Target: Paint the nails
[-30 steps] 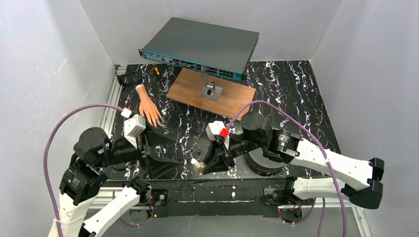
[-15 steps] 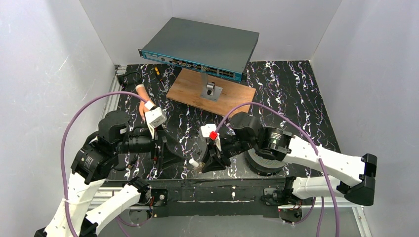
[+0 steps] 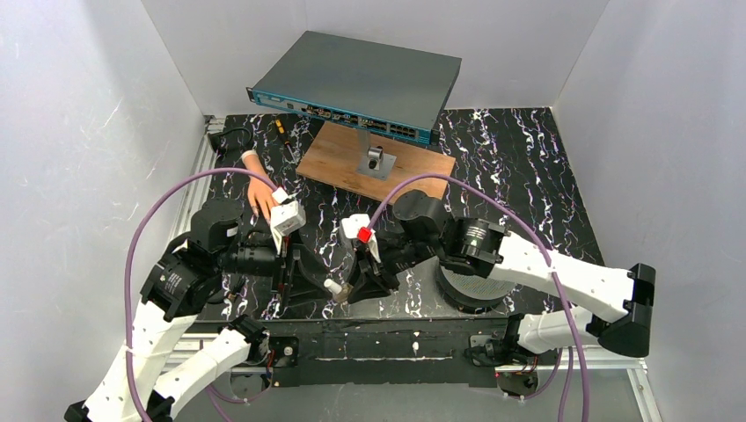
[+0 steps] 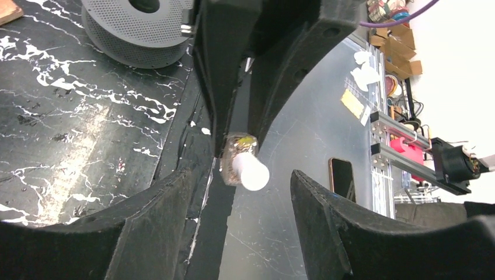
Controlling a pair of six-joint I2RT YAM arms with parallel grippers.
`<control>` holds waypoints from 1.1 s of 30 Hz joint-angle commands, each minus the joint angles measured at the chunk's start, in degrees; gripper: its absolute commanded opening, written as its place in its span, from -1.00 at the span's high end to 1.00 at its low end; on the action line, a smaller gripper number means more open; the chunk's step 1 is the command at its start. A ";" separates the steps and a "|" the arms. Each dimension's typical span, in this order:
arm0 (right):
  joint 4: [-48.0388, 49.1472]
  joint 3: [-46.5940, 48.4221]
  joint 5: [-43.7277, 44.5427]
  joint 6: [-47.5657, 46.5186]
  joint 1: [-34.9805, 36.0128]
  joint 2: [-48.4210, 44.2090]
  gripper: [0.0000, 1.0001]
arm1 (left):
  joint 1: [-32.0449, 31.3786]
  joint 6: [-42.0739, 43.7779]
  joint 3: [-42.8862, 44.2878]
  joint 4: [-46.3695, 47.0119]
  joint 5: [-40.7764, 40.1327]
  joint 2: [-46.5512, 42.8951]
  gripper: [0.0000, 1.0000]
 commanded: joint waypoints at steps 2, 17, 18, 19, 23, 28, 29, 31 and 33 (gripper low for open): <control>0.59 4.90 -2.52 -0.68 0.21 2.32 0.97 | 0.05 2.14 -0.99 1.18 4.48 -0.45 -0.19; -1.68 9.49 -3.70 -0.04 0.18 6.89 0.97 | -1.34 6.48 -4.22 0.38 0.57 -0.93 -0.02; -1.64 9.56 -3.71 -0.02 0.18 6.94 0.97 | -1.43 6.56 -4.24 0.36 0.45 -0.90 -0.02; -1.57 9.64 -3.63 0.03 0.19 6.93 0.97 | -1.57 6.64 -4.29 0.43 0.19 -0.87 0.00; -1.44 9.91 -3.69 0.32 0.18 7.34 0.97 | -1.97 6.82 -4.44 0.37 -0.49 -0.80 0.05; -1.22 10.33 -3.89 0.85 0.19 7.85 0.97 | -2.38 7.10 -5.06 0.49 -0.67 -0.93 0.12; -1.09 10.43 -3.90 0.93 0.13 7.90 0.97 | -2.46 7.03 -5.19 0.63 -0.78 -1.08 0.13; -0.81 10.42 -3.86 1.04 0.19 8.01 0.97 | -2.55 7.02 -5.72 1.01 -1.05 -1.36 0.20; -0.56 10.36 -3.85 1.16 0.24 8.16 0.97 | -2.59 7.07 -6.04 1.11 -1.48 -1.50 0.31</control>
